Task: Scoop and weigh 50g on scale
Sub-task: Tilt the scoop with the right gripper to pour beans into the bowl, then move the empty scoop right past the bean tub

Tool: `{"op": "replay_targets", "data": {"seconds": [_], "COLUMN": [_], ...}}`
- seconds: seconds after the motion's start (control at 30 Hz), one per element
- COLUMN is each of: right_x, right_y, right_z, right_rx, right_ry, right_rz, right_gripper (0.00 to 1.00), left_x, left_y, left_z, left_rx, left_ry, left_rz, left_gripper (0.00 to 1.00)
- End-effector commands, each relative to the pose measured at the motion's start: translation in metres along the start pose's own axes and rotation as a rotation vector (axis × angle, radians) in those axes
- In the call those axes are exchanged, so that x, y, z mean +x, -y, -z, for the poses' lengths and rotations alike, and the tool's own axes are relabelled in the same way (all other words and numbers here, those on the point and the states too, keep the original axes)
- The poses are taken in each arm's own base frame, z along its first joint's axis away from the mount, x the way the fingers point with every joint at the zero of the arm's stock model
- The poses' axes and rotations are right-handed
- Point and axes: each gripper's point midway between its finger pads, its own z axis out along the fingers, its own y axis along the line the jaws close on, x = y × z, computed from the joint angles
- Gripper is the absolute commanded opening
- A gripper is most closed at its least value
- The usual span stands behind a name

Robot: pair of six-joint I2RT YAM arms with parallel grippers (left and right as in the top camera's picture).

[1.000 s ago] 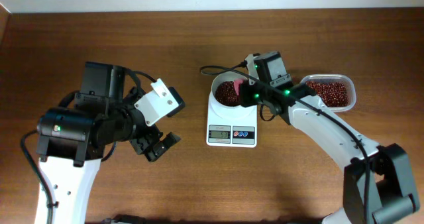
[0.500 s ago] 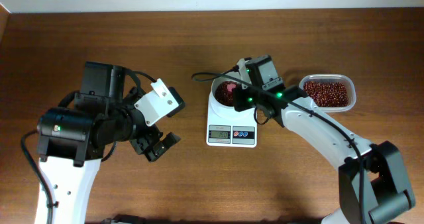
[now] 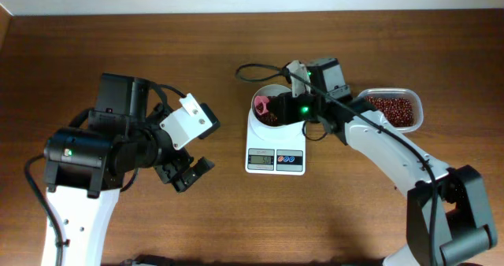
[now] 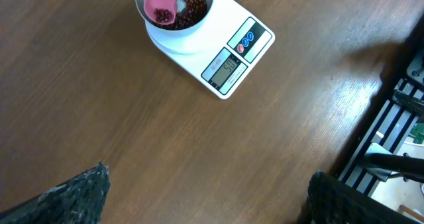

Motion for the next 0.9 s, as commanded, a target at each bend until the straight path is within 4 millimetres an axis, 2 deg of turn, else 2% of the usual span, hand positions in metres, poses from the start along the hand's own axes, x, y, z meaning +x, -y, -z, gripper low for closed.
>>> {"op": "replay_targets", "data": {"seconds": [0.0, 0.43, 0.67, 0.87], "right_x": [0.0, -0.005, -0.01, -0.02], "right_y": [-0.005, -0.007, -0.008, 0.009], "right_z": [0.004, 0.02, 0.02, 0.037], "right_rx": [-0.094, -0.219, -0.223, -0.249], "right_ry": [-0.02, -0.021, -0.01, 0.018], "right_rz": [-0.029, -0.071, -0.106, -0.18], "right_gripper": [0.04, 0.04, 0.04, 0.04], "left_x": [-0.002, -0.002, -0.002, -0.002], "left_y": [-0.001, -0.001, -0.001, -0.001], "left_z": [0.002, 0.002, 0.002, 0.002], "left_rx": [-0.005, -0.005, -0.005, -0.005], "left_ry": [0.009, 0.009, 0.009, 0.009], "left_rz": [-0.018, -0.018, -0.018, -0.018], "left_gripper": [0.99, 0.99, 0.99, 0.99]}}
